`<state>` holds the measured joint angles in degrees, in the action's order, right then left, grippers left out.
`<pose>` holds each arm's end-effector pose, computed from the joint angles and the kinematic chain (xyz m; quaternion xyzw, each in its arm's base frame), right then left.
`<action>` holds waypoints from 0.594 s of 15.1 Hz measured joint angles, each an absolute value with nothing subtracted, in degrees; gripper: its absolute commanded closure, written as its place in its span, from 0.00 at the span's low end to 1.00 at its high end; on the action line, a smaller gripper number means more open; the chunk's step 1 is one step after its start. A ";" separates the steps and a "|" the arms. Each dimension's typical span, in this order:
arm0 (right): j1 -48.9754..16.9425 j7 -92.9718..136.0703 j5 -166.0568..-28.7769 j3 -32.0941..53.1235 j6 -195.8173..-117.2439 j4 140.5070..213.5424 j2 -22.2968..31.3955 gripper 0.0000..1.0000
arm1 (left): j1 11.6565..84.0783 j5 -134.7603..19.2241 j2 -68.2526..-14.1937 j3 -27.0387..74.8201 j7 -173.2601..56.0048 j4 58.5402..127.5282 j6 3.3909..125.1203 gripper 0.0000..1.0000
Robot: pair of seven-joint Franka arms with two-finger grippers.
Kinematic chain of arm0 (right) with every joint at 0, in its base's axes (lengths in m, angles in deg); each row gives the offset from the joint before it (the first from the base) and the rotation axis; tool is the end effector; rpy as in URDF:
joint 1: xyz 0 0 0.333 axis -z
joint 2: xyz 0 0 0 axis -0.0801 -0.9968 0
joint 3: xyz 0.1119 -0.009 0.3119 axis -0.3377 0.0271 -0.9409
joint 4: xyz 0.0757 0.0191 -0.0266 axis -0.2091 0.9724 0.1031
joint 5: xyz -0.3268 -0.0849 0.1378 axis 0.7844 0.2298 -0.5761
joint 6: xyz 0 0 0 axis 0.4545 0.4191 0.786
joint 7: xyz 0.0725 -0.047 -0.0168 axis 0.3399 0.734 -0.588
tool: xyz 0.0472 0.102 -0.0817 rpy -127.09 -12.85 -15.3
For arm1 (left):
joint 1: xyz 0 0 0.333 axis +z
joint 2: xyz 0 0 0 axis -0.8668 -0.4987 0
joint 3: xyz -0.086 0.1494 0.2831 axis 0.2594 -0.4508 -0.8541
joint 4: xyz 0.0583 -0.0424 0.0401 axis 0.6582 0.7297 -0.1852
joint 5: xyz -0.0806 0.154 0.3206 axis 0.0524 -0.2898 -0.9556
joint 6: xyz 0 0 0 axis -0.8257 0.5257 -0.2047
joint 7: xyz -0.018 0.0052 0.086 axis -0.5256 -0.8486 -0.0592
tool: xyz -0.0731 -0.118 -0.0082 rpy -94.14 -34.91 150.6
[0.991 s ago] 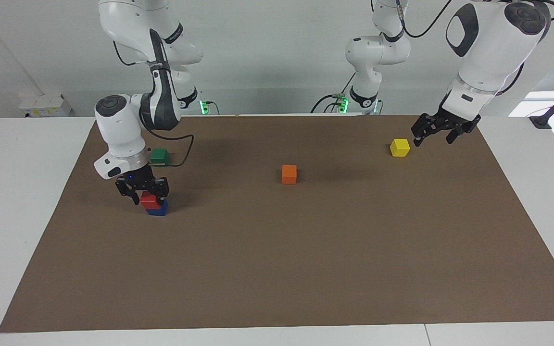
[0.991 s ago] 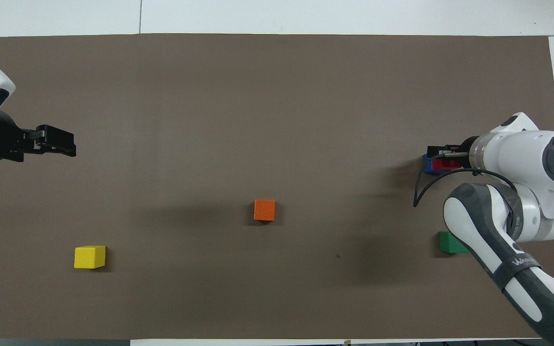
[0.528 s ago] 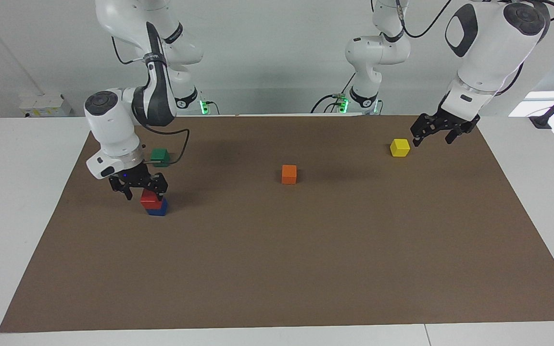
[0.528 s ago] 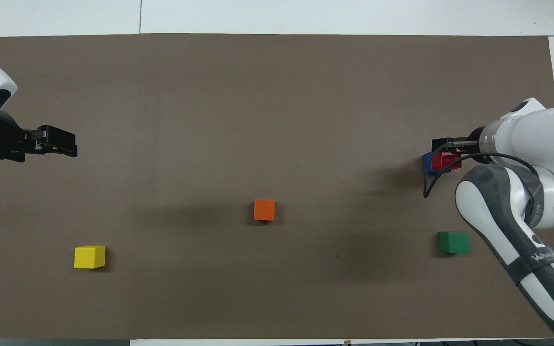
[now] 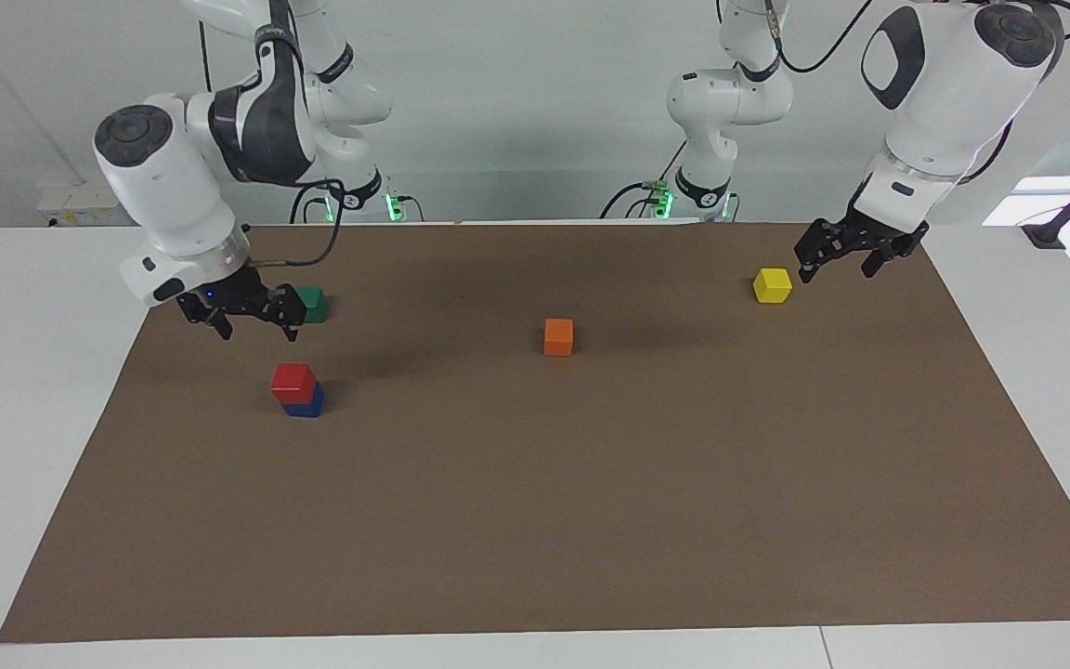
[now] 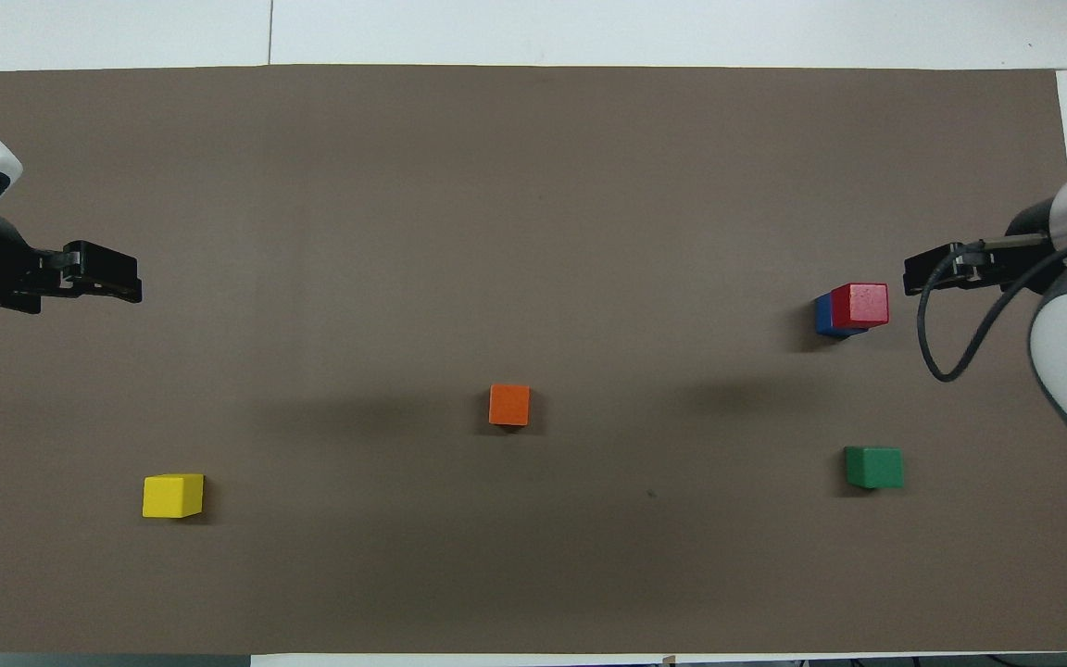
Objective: Transfer red block to right arm and stack on blue block
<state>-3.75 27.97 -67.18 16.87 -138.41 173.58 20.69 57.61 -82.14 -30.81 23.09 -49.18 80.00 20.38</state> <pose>0.5291 0.0009 0.5516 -0.9999 -0.0140 0.0002 0.0029 0.5242 -0.0452 0.5716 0.9998 0.0119 -0.0113 0.0062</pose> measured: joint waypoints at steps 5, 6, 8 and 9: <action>-3.37 27.61 -67.37 17.15 -130.25 166.98 20.91 0.00 | 57.61 -82.14 -30.81 23.10 -49.18 80.00 20.38 0.00; -3.24 27.61 -67.37 17.23 -130.23 166.75 20.48 0.00 | 57.61 -82.14 -30.81 23.10 -49.18 80.00 20.38 0.00; -2.53 27.61 -67.37 17.26 -130.22 166.61 19.60 0.00 | 57.61 -82.14 -30.81 23.10 -49.18 80.00 20.38 0.00; -2.17 27.58 -67.37 17.26 -130.22 166.57 19.28 0.00 | 57.61 -82.14 -30.81 23.10 -49.18 80.00 20.38 0.00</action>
